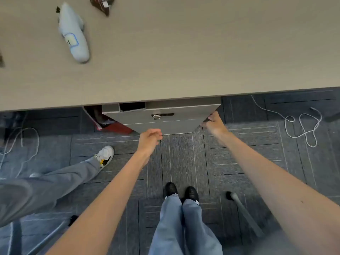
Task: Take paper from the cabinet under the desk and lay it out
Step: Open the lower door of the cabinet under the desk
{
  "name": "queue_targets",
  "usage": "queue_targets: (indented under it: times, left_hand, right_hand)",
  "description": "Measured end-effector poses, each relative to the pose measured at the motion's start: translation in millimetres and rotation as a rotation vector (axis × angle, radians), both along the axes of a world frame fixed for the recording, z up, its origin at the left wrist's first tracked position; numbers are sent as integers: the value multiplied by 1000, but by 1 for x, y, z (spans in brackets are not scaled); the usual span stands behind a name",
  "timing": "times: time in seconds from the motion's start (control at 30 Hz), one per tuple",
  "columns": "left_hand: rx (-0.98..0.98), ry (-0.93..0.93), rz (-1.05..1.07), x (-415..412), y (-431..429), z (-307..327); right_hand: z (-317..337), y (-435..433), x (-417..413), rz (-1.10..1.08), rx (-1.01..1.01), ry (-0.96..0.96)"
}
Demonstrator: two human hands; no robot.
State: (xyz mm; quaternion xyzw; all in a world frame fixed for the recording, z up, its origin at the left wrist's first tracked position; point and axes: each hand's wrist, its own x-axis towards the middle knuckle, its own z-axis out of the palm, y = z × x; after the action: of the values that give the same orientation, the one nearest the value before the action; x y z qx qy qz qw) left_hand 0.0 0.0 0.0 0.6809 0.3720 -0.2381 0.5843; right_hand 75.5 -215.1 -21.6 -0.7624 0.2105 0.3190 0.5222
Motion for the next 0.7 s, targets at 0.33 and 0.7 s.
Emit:
queue_targets:
  times: [0.33, 0.7]
  left_hand:
    - [-139, 26, 196, 7, -12, -57]
    - [-141, 13, 191, 7, -18, -72]
  right_hand:
    - [-35, -10, 9, -72, -189, -189]
    - [-69, -20, 10, -20, -171, -172]
